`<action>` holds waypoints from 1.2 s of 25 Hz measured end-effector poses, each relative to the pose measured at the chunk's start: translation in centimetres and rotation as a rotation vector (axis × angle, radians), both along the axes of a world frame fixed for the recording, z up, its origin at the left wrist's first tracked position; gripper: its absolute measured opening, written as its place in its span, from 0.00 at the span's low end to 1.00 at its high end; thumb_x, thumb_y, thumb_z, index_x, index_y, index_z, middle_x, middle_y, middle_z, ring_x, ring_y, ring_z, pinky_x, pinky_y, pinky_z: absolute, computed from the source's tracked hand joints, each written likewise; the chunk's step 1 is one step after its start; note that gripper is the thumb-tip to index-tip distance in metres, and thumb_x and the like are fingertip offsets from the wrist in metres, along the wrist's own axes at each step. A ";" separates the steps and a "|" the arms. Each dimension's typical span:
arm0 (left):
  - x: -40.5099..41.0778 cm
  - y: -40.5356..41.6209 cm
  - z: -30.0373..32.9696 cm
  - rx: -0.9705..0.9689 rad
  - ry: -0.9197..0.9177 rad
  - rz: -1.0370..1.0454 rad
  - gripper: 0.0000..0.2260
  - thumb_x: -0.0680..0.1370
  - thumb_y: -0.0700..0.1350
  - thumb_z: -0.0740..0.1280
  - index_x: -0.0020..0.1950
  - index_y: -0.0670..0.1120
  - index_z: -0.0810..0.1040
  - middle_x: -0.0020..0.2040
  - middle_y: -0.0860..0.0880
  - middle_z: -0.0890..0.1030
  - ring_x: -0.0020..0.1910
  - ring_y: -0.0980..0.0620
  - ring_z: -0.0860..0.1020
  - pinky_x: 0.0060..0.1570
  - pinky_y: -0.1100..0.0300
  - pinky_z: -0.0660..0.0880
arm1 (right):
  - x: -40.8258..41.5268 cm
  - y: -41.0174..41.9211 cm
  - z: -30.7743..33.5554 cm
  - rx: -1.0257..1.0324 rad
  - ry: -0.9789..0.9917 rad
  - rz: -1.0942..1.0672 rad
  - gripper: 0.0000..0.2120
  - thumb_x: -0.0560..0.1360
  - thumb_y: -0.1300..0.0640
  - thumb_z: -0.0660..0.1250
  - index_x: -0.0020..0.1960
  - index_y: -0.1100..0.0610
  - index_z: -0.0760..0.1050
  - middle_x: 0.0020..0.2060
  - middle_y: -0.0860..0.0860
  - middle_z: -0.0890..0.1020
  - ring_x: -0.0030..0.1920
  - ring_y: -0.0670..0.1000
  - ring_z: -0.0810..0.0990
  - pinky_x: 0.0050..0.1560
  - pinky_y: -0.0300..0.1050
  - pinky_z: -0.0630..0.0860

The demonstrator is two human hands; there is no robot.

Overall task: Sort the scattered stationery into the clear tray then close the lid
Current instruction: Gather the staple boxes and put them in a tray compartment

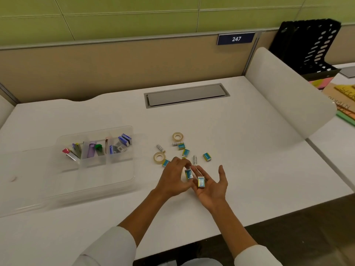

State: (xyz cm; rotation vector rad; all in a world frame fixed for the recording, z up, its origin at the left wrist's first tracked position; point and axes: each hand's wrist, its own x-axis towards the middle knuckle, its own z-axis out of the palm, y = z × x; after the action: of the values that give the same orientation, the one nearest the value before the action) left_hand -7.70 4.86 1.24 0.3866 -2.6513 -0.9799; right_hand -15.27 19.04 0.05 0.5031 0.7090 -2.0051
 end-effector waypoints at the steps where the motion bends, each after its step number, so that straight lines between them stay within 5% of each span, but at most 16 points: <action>1: -0.5 0.0 0.2 0.030 -0.018 -0.016 0.20 0.65 0.53 0.71 0.55 0.53 0.74 0.50 0.53 0.75 0.49 0.55 0.74 0.48 0.58 0.76 | 0.1 -0.4 0.1 0.004 0.000 0.029 0.39 0.72 0.34 0.67 0.68 0.65 0.74 0.65 0.63 0.80 0.64 0.64 0.80 0.60 0.59 0.79; 6: -2.2 -1.5 0.1 0.123 0.077 0.182 0.20 0.67 0.49 0.72 0.57 0.49 0.75 0.53 0.54 0.77 0.54 0.57 0.74 0.53 0.64 0.71 | -1.0 -1.2 0.3 0.021 -0.001 0.055 0.38 0.73 0.37 0.68 0.68 0.68 0.73 0.63 0.64 0.80 0.61 0.64 0.82 0.58 0.58 0.80; 9: -3.5 -2.5 -0.6 0.053 0.019 0.273 0.16 0.70 0.43 0.72 0.57 0.46 0.76 0.54 0.50 0.79 0.56 0.50 0.75 0.54 0.57 0.72 | -2.0 -0.8 -0.1 -0.015 -0.024 0.030 0.39 0.72 0.37 0.69 0.67 0.68 0.74 0.64 0.65 0.79 0.62 0.66 0.80 0.60 0.59 0.78; 13: -5.4 -3.0 -1.7 -0.049 -0.206 0.121 0.22 0.72 0.46 0.72 0.66 0.46 0.75 0.63 0.46 0.76 0.63 0.46 0.71 0.62 0.54 0.68 | -3.1 -0.4 -0.3 -0.070 -0.045 0.028 0.39 0.72 0.35 0.68 0.66 0.69 0.75 0.64 0.65 0.79 0.64 0.67 0.79 0.62 0.62 0.76; 16: -6.4 -3.4 -2.0 -0.115 -0.319 0.058 0.21 0.72 0.47 0.72 0.65 0.47 0.76 0.62 0.46 0.77 0.63 0.45 0.72 0.60 0.53 0.71 | -3.9 -0.3 -0.4 -0.108 -0.048 0.033 0.40 0.72 0.34 0.68 0.67 0.68 0.74 0.66 0.65 0.78 0.66 0.68 0.77 0.67 0.61 0.73; 20: -5.9 -3.4 -2.2 -0.017 -0.164 0.164 0.26 0.73 0.47 0.72 0.69 0.46 0.70 0.59 0.46 0.77 0.59 0.48 0.74 0.55 0.60 0.71 | -5.0 -0.4 -0.3 -0.118 -0.060 0.021 0.40 0.72 0.34 0.68 0.68 0.67 0.73 0.66 0.65 0.78 0.67 0.69 0.76 0.73 0.60 0.68; 25: -6.2 -2.0 0.6 0.061 0.156 0.169 0.24 0.72 0.49 0.73 0.66 0.51 0.70 0.53 0.56 0.76 0.53 0.58 0.74 0.54 0.63 0.72 | -5.4 -1.6 -0.1 -0.062 -0.033 0.052 0.41 0.71 0.31 0.66 0.68 0.65 0.75 0.64 0.65 0.79 0.65 0.65 0.79 0.65 0.60 0.76; 30: -7.0 0.3 1.0 0.085 0.050 0.027 0.27 0.67 0.53 0.76 0.64 0.55 0.72 0.51 0.63 0.73 0.54 0.58 0.72 0.55 0.64 0.69 | -6.2 -2.8 0.2 0.015 0.005 0.103 0.32 0.78 0.35 0.59 0.66 0.60 0.78 0.61 0.61 0.83 0.57 0.61 0.84 0.58 0.53 0.80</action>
State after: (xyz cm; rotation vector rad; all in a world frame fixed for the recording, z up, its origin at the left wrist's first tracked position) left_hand -14.74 5.15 2.21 0.4101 -2.5590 -1.0824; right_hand -21.48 16.27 0.26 0.4608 0.7390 -1.9066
